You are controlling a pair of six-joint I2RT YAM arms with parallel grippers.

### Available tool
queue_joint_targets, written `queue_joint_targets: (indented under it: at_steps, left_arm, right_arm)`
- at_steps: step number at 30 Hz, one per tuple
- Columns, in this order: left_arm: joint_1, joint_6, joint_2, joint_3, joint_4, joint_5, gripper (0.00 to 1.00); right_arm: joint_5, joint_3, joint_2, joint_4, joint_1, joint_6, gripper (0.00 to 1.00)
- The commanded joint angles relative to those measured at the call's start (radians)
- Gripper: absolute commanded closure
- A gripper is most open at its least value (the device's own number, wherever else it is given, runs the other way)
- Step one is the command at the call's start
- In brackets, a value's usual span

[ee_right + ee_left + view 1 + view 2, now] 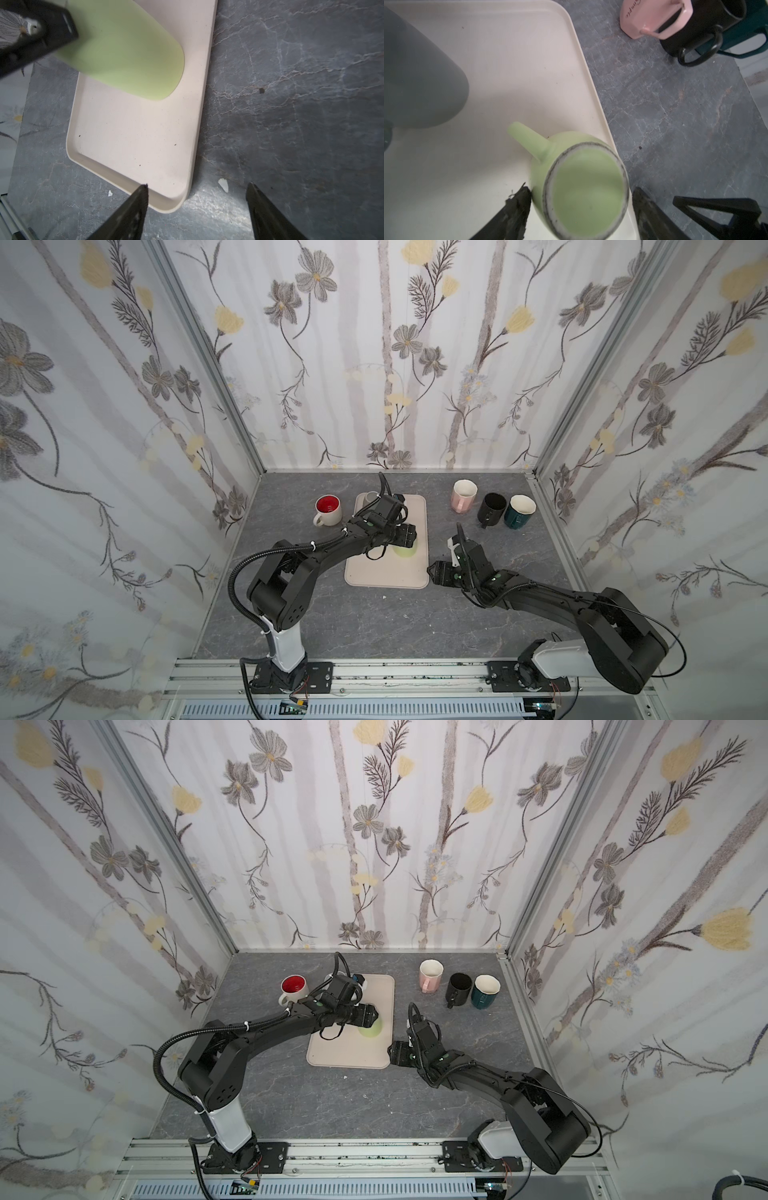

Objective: Turn the mug right side up

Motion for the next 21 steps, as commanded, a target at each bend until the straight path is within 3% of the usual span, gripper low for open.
queue_joint_targets:
  at_steps: [1, 8, 12, 15, 21]
  left_arm:
    - [-0.008, -0.072, -0.033, -0.042, 0.061, 0.056, 0.22]
    - [-0.055, -0.132, -0.102, -0.108, 0.081, 0.075, 0.22]
    - [-0.061, -0.089, -0.158, -0.118, 0.058, 0.026, 0.20]
    - [-0.033, -0.035, -0.158, -0.079, 0.013, -0.038, 0.19]
    - [0.052, -0.024, -0.060, 0.042, -0.001, -0.012, 0.15]
  right_arm:
    - [0.020, -0.006, -0.014, 0.024, -0.011, 0.006, 0.25]
    - [0.011, 0.015, 0.008, 0.024, -0.038, -0.001, 0.25]
    - [0.011, 0.027, 0.028, 0.025, -0.043, -0.001, 0.25]
    - [-0.001, 0.040, 0.043, 0.019, -0.044, -0.001, 0.25]
    - [-0.006, 0.020, 0.000, 0.020, -0.043, 0.013, 0.25]
